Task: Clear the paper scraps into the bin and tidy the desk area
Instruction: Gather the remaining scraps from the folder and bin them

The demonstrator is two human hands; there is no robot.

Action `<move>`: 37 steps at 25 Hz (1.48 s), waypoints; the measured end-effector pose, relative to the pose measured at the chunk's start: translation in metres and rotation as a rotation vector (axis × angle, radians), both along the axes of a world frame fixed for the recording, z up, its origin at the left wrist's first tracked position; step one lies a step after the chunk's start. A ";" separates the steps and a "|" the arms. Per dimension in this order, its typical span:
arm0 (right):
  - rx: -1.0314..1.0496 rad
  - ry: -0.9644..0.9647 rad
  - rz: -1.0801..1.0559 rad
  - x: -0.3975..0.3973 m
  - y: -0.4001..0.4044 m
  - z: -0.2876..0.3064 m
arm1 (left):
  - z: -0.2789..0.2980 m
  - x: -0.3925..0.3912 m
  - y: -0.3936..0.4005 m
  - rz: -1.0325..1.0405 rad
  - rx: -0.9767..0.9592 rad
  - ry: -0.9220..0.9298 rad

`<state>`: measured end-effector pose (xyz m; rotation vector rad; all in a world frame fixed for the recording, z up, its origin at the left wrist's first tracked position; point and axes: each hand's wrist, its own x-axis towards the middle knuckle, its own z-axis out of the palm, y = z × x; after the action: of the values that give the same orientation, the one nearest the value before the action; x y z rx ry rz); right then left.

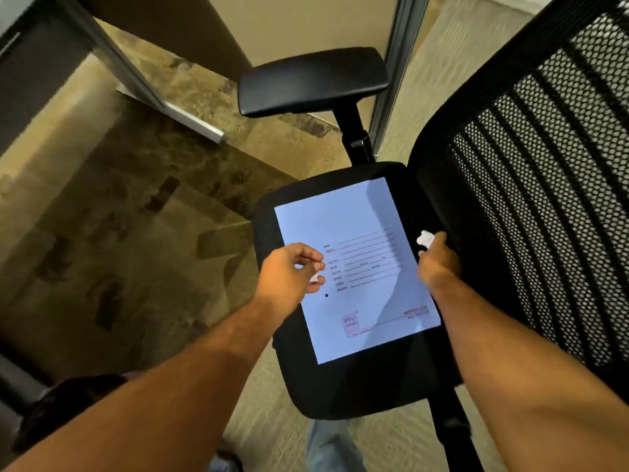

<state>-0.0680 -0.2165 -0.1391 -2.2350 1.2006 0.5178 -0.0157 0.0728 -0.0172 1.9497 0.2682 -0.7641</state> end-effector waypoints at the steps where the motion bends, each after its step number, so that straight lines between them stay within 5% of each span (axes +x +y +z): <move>1: 0.025 0.017 -0.018 -0.001 0.000 0.003 | -0.001 -0.001 0.003 0.006 0.010 -0.006; 4: 0.131 -0.021 -0.014 -0.006 0.020 0.020 | -0.001 -0.002 0.011 0.018 0.050 -0.029; 10: 0.193 -0.448 0.165 -0.002 0.119 0.107 | 0.042 0.000 0.046 0.040 0.107 -0.015; 17: 0.438 -0.496 0.322 0.011 0.284 0.190 | 0.105 -0.006 0.149 0.198 0.178 -0.190; 27: 0.569 -0.449 0.703 -0.010 0.567 0.246 | 0.131 -0.102 0.406 0.995 -0.176 -0.049; 32: 0.594 -0.333 0.795 -0.070 0.724 0.216 | 0.092 -0.177 0.567 1.486 -0.587 0.086; 37: 0.612 -0.134 0.863 -0.130 0.856 0.156 | 0.016 -0.245 0.705 1.627 -0.556 0.132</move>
<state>-0.1984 0.6391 0.0165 -2.0783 -0.0774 0.8866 -0.2609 0.7782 -0.0016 0.6694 1.3159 0.1624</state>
